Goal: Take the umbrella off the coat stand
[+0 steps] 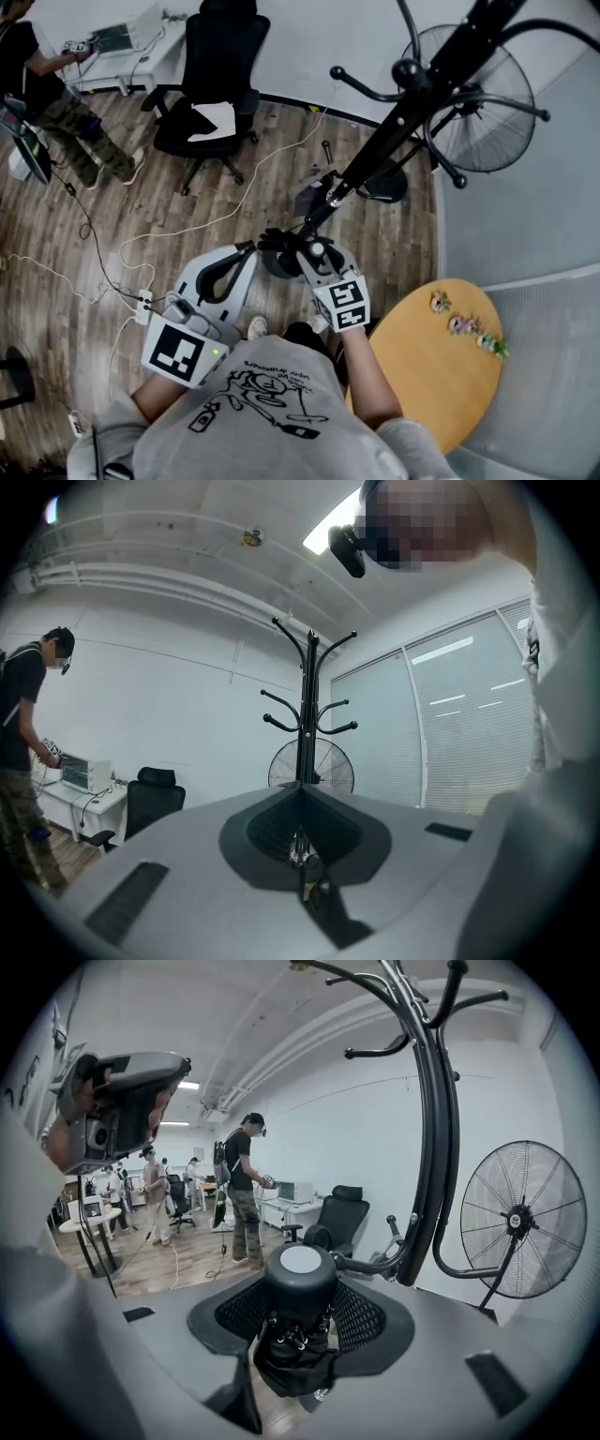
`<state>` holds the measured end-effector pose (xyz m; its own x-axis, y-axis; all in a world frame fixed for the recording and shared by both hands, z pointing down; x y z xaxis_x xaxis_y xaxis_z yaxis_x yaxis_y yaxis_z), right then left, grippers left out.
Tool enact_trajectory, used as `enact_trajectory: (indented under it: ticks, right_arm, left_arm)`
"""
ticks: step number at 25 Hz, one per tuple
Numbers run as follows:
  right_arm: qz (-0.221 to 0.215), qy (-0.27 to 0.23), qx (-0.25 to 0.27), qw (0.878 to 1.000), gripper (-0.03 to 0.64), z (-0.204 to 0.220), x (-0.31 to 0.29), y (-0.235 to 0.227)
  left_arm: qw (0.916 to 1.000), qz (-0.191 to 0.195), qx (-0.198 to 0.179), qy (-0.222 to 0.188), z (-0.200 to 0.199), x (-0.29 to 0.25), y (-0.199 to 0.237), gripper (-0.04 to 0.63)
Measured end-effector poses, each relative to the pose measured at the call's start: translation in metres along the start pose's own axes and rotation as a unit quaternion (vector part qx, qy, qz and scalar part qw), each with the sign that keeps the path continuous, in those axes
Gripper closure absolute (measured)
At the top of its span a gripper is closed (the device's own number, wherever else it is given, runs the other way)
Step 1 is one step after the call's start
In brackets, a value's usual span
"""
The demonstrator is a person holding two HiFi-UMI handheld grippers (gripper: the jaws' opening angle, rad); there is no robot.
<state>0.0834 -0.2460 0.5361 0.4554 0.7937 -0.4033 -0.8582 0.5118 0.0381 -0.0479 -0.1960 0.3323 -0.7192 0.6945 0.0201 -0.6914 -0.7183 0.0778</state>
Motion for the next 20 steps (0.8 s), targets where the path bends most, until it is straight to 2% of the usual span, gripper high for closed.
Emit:
enact_trajectory:
  ticks: [20]
  right_arm:
    - [0.013, -0.007, 0.008, 1.000, 0.401, -0.055, 0.066, -0.008]
  left_arm:
    - [0.9999, 0.007, -0.001, 0.007, 0.005, -0.013, 0.002, 0.588]
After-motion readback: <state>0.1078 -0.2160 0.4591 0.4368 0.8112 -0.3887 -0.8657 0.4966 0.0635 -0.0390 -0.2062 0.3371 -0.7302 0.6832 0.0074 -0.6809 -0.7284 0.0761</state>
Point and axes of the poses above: the fingertips, and each gripper's own axes: x backward along the fingers, y to its left, z out of its underside, the point moved 1 cm from there along x, backward along the fingers, and after that the axes turned 2 degrees about -y, right-handed, at the moved point
